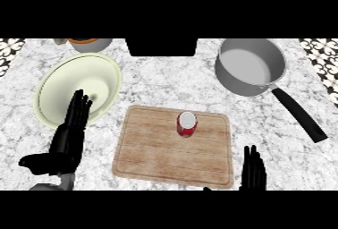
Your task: Pick the can from the cutting board and place it in the pot
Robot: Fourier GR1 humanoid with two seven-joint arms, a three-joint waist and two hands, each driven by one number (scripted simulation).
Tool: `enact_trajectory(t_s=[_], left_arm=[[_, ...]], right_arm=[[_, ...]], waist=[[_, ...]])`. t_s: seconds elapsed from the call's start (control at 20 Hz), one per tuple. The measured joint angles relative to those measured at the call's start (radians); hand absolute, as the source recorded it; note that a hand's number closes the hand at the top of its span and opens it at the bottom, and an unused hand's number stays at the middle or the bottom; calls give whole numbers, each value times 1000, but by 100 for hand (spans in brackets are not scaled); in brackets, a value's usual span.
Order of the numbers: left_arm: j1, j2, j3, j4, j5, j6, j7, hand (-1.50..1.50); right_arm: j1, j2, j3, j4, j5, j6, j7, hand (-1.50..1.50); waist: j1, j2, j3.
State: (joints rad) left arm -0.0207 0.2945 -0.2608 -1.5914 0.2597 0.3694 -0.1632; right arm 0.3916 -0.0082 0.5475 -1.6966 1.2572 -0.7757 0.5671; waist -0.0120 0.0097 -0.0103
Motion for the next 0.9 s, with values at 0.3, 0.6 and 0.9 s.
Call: enact_trajectory(t_s=[0.3,0.6,0.9], left_arm=[[4,-16,-18,16,-17,-4,-22,0],[2,-26,-25,2,-29,-1,-5,0],[4,-32,-8,20,-24,-21,-23,0]], right_arm=[[-145,5,75,-30,157,232,367,-150],[-362,0,173,37,168,376,586,-150],[-533,-5,195,144,102,409,654,-150]], waist=[[17,-3,4],[30,-6,8],[31,-7,9]])
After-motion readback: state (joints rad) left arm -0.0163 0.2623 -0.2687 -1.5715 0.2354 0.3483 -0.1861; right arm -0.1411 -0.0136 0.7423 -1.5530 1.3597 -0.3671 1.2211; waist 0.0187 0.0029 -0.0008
